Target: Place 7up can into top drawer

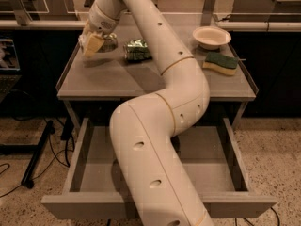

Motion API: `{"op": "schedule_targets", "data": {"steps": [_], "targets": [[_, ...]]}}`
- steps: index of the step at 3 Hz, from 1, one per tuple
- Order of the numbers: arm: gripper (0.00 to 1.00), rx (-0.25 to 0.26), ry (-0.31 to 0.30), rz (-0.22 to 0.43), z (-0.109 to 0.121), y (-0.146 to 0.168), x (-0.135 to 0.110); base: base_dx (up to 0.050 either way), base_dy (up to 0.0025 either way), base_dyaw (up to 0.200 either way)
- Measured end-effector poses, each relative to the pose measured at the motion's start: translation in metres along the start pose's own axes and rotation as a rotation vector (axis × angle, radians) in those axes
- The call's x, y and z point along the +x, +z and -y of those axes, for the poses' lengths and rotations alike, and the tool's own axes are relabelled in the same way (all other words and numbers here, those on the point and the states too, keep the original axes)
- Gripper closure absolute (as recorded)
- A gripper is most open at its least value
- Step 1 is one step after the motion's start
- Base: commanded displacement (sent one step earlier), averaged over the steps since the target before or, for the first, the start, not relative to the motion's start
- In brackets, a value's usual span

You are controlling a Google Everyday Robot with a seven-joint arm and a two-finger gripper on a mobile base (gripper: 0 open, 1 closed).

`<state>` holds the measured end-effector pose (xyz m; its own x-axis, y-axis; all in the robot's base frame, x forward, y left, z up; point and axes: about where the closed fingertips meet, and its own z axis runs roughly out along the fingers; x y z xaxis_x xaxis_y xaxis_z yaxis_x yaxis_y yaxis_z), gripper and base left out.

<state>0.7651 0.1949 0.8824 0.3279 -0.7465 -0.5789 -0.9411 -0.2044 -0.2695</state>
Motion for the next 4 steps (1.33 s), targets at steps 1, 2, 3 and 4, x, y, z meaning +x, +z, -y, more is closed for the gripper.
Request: {"op": "schedule_targets", "data": {"steps": [1,2,3,4], "targets": [[1.0,0.033,0.067,-0.017,0.0,-0.03,0.002,0.0,0.0,0.0],[1.0,-0.063,0.133,0.028,-0.03,-0.041,-0.005,0.0,0.0,0.0],[1.0,-0.135,0.205,0.101,-0.064,-0.064,-0.013,0.0,0.0,0.0],[1.0,-0.093,0.235,0.175,-0.092,-0.116,-0.026,0.0,0.0,0.0]]}}
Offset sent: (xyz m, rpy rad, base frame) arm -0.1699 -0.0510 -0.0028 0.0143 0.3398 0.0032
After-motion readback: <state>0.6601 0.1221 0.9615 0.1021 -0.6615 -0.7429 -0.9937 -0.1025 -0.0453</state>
